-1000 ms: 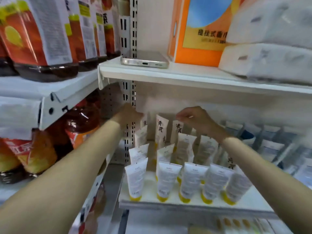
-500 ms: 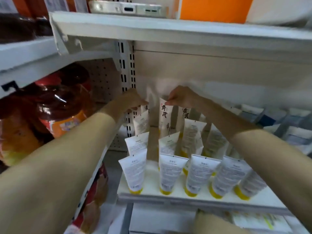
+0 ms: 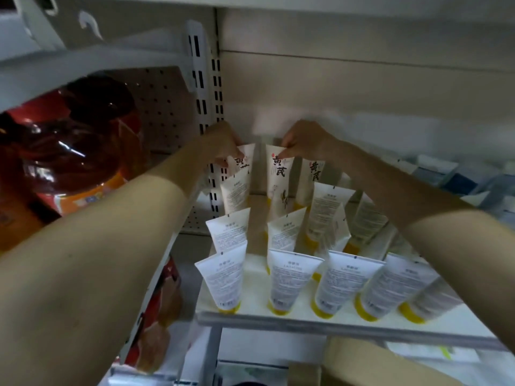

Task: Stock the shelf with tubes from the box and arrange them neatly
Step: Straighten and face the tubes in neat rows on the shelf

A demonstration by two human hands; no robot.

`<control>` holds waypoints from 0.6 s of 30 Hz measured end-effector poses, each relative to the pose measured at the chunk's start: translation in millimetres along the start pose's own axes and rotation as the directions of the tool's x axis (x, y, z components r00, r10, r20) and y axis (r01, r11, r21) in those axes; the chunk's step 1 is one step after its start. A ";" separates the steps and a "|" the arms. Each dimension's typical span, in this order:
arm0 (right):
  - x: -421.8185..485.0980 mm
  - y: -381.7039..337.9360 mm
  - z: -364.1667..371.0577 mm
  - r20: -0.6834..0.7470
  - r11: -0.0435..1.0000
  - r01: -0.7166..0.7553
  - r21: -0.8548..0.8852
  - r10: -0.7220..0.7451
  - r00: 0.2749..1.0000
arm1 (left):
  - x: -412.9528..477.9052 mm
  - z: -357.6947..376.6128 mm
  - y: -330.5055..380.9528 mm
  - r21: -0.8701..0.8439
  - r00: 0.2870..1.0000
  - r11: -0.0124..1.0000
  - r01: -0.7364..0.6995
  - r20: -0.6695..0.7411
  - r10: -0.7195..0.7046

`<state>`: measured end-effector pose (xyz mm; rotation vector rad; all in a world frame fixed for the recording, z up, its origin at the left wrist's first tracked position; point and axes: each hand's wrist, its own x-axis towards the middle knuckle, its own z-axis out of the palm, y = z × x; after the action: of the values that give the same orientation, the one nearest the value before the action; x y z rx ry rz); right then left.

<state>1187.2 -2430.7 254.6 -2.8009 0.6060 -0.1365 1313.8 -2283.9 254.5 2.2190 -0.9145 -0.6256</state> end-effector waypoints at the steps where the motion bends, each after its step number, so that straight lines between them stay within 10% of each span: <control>1: 1.6 1.8 -0.1 0.004 1.000 0.005 0.018 -0.005 1.000 | 1.5 0.1 -0.5 0.011 1.000 1.000 -0.015 -0.011 0.015; 18: 5.1 13.0 -9.1 0.054 0.997 0.071 0.013 -0.071 0.996 | 17.4 -2.7 1.8 0.209 0.991 0.969 -0.130 -0.001 0.133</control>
<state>1185.4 -2446.5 259.8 -2.8062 0.4918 -0.0776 1326.0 -2296.8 254.5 2.3187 -1.1549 -0.4689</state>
